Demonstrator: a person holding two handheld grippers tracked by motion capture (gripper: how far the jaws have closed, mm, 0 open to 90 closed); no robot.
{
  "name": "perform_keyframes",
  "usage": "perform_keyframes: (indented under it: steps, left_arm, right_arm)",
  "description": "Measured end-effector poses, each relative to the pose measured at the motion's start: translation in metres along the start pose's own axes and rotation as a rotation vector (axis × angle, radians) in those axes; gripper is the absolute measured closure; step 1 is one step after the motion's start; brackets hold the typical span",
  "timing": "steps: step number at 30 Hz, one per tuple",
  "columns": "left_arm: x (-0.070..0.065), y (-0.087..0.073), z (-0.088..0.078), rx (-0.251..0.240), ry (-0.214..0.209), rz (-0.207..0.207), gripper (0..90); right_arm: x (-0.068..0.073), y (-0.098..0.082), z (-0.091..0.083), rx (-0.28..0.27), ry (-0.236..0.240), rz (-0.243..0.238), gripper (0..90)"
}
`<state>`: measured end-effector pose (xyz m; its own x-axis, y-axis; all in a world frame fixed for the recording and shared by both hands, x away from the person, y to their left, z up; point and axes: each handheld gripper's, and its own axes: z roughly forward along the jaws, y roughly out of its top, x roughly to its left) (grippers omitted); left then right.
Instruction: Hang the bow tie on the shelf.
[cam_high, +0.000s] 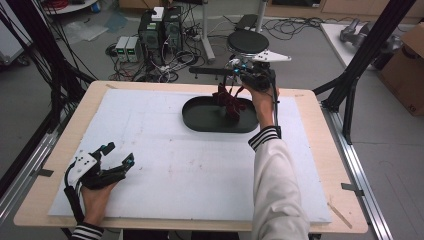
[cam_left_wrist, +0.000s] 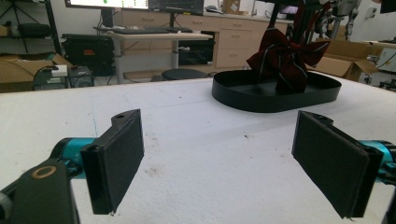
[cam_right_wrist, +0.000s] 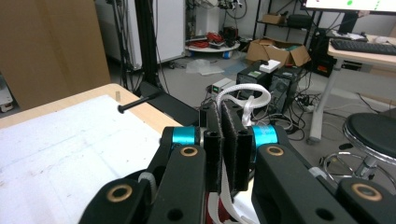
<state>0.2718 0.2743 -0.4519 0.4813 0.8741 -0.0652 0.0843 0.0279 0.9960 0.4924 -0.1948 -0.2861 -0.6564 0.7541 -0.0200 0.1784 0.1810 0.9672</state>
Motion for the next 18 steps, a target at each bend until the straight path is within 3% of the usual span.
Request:
perform_keyframes:
  steps: [18]
  left_arm:
    - [0.000,0.000,0.000,-0.001,0.000,-0.002,17.0]
  right_arm:
    - [-0.012,-0.007,-0.002,0.048,-0.056,0.023,86.4]
